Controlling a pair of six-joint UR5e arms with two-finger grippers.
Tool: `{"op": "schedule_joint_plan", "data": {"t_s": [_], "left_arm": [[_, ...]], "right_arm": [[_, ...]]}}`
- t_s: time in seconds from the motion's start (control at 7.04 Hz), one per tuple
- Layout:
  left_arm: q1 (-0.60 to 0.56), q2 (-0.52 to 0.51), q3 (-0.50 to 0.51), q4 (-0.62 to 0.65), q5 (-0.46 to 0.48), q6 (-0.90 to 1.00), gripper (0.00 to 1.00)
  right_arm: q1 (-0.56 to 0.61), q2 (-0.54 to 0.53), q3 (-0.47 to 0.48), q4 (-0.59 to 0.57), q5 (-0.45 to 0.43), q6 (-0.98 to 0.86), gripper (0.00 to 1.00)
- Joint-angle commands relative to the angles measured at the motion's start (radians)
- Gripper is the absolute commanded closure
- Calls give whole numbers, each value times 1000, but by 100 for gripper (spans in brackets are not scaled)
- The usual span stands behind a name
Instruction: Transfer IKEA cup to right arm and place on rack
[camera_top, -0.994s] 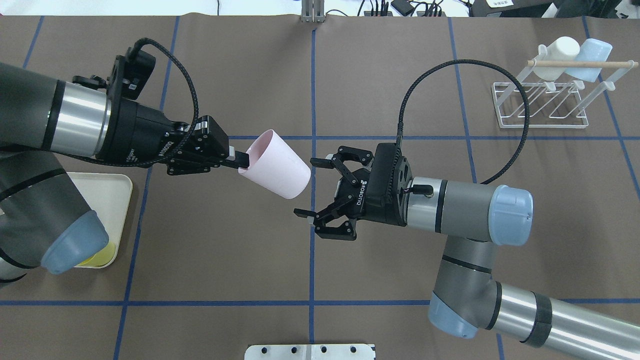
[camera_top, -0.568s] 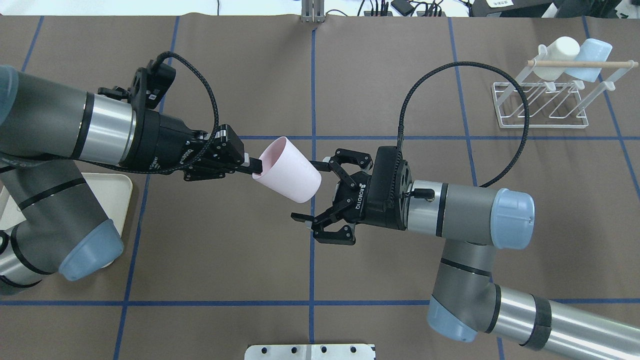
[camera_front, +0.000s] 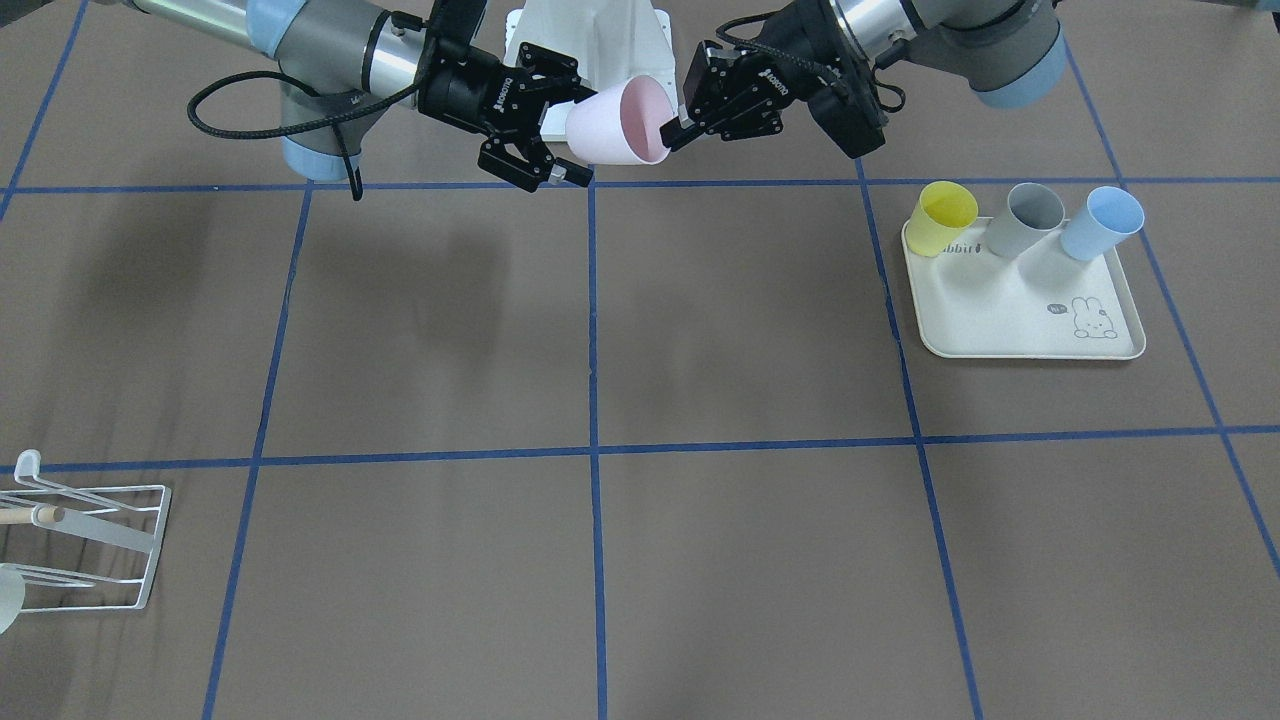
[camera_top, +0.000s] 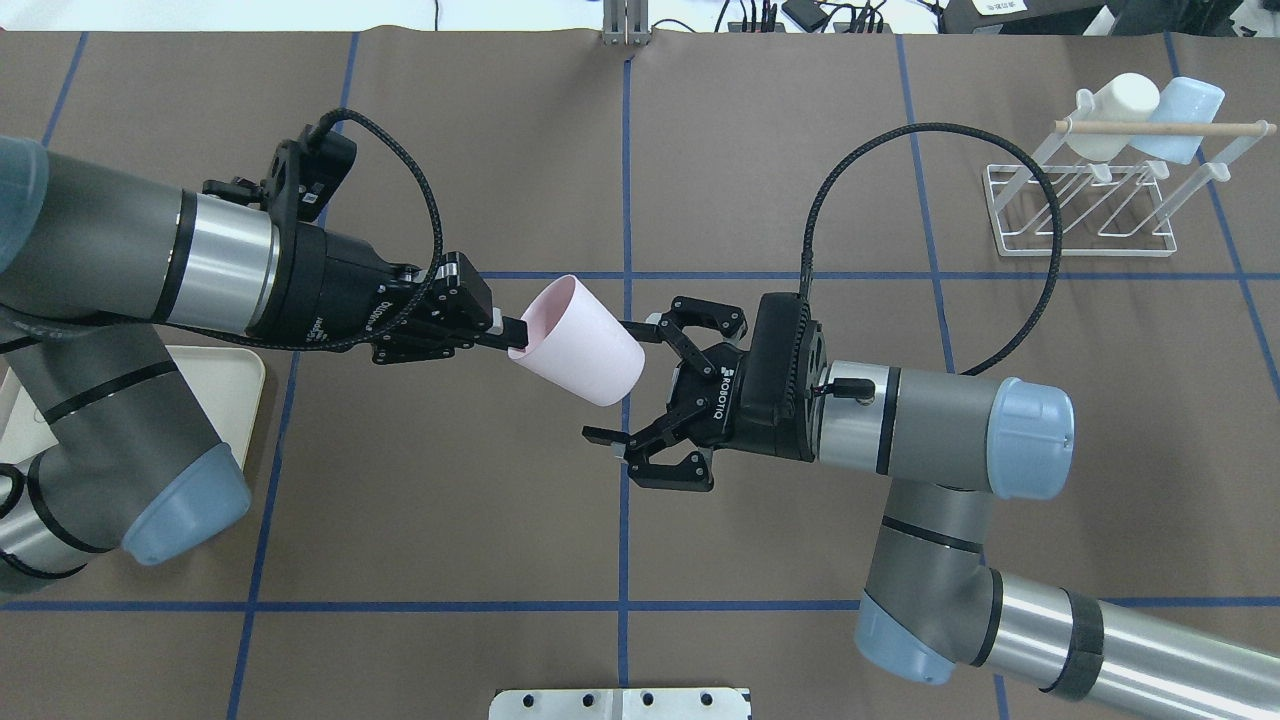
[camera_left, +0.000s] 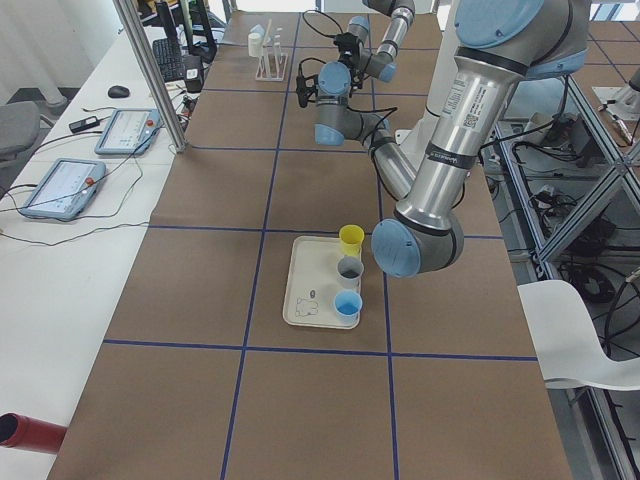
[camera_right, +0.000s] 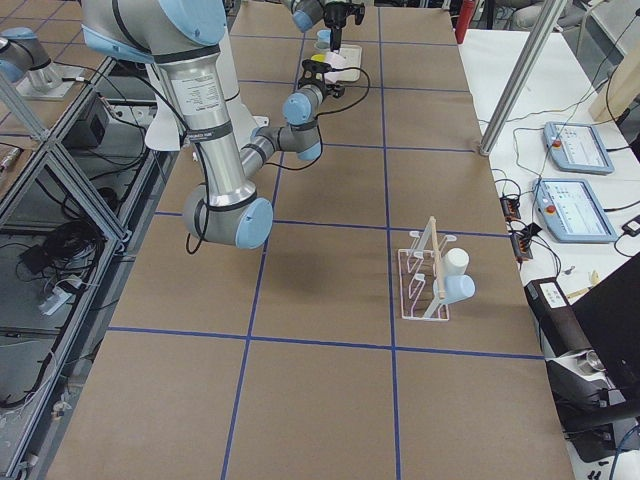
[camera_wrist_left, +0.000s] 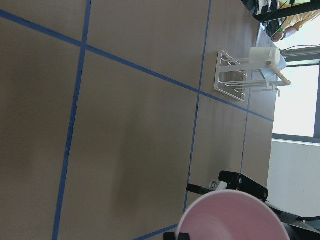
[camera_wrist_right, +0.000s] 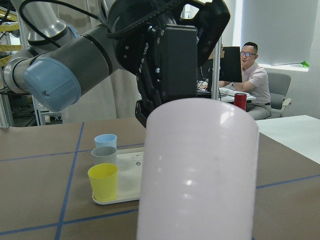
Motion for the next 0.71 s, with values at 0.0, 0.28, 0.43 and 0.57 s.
{"op": "schedule_joint_plan", "data": {"t_s": [0.0, 0.28, 0.43, 0.57], "left_arm": [[1, 1, 9, 0, 0, 2, 100], [1, -1, 10, 0, 0, 2, 100], [1, 1, 10, 0, 0, 5, 100], [1, -1, 9, -1, 0, 6, 100]], "right_arm": [[0, 1, 0, 4, 0, 0, 4], [0, -1, 3, 4, 2, 0, 29], [0, 1, 3, 4, 2, 0, 50], [0, 1, 5, 6, 2, 7, 66]]}}
